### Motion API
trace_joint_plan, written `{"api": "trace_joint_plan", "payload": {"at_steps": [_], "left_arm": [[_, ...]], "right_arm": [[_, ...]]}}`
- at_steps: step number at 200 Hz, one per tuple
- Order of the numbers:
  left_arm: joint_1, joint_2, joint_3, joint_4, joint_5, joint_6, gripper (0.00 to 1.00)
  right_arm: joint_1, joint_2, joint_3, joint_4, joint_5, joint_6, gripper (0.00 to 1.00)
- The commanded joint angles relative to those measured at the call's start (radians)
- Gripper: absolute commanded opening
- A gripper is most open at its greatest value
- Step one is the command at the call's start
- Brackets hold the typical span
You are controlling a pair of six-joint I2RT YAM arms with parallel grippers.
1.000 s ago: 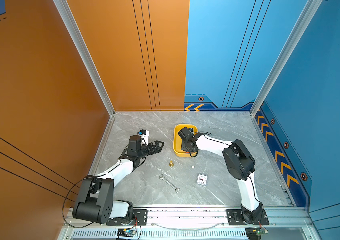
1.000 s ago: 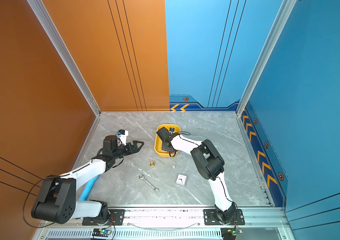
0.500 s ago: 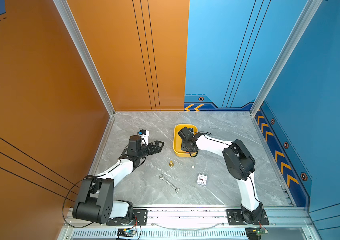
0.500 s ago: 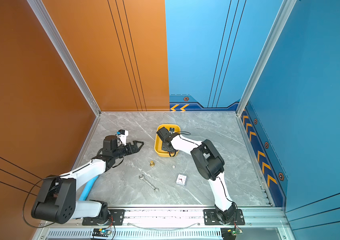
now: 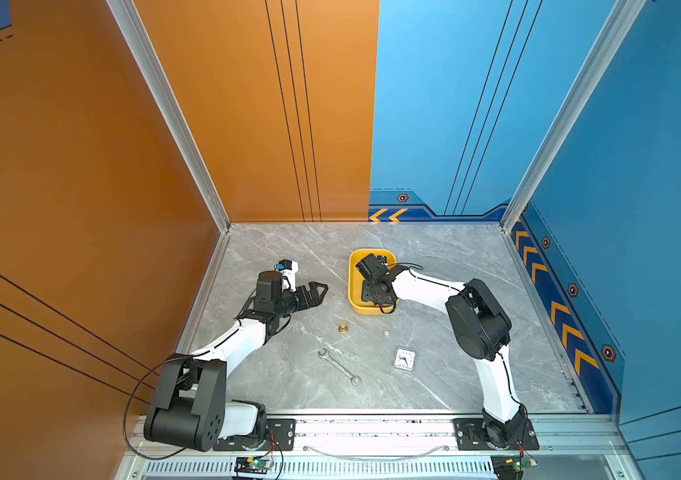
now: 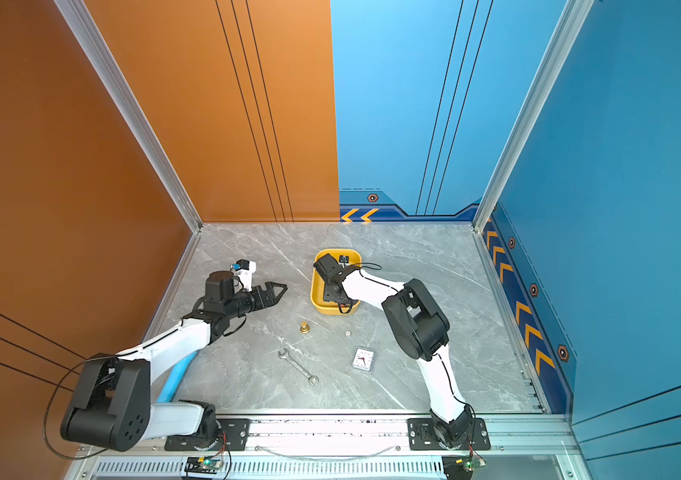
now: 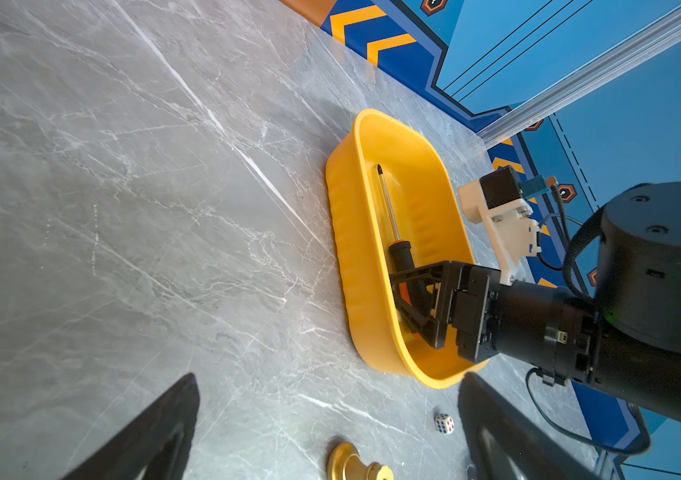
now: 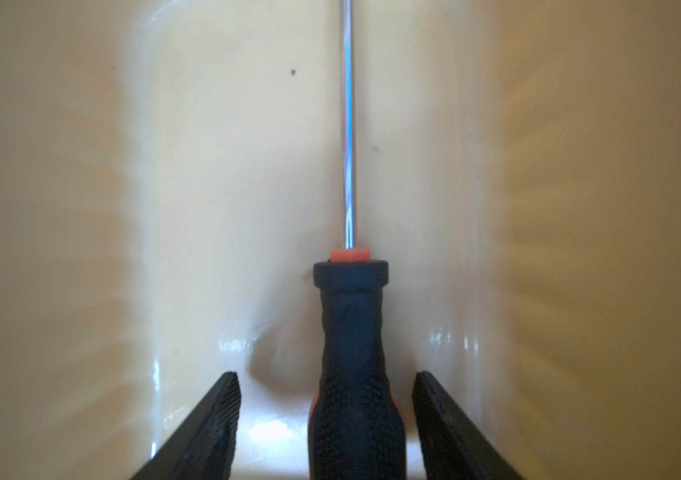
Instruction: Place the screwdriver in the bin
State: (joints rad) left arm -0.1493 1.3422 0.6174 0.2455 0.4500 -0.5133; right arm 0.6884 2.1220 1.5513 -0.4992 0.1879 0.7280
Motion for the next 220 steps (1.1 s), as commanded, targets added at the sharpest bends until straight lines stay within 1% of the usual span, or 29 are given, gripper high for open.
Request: {"api": "trace_joint_plan", "payload": {"at_steps": [1, 40, 67, 81, 111, 132, 152, 185, 197, 220], "left_arm": [[0.010, -0.019, 0.001, -0.018, -0.010, 0.030, 0.98], [0.010, -0.018, 0.008, -0.019, -0.010, 0.030, 0.98], [0.011, -0.016, 0.018, -0.023, -0.007, 0.030, 0.98], [0.010, -0.015, 0.023, -0.029, -0.008, 0.032, 0.98], [0.011, -0.020, 0.042, -0.057, -0.016, 0.055, 0.98], [0.014, -0.022, 0.058, -0.083, -0.030, 0.074, 0.98], [0.015, -0.033, 0.068, -0.103, -0.051, 0.093, 0.98], [0.016, -0.070, 0.071, -0.118, -0.114, 0.137, 0.98], [0.015, -0.093, 0.065, -0.116, -0.159, 0.161, 0.98], [0.019, -0.149, 0.050, -0.096, -0.249, 0.205, 0.98]], "right_arm": [[-0.003, -0.090, 0.018, -0.040, 0.012, -0.022, 0.70], [-0.011, -0.155, 0.020, -0.068, -0.006, -0.052, 0.75], [-0.028, -0.217, 0.017, -0.100, -0.041, -0.099, 0.76], [-0.047, -0.257, 0.005, -0.101, -0.098, -0.160, 0.77], [-0.113, -0.368, -0.056, -0.099, -0.202, -0.352, 0.78], [-0.182, -0.471, -0.149, -0.071, -0.229, -0.489, 0.78], [-0.260, -0.581, -0.272, 0.008, -0.227, -0.566, 0.79], [-0.410, -0.734, -0.488, 0.199, -0.223, -0.617, 0.80], [-0.454, -0.767, -0.555, 0.261, -0.220, -0.635, 0.80], [-0.492, -0.798, -0.670, 0.361, -0.190, -0.709, 0.81]]}}
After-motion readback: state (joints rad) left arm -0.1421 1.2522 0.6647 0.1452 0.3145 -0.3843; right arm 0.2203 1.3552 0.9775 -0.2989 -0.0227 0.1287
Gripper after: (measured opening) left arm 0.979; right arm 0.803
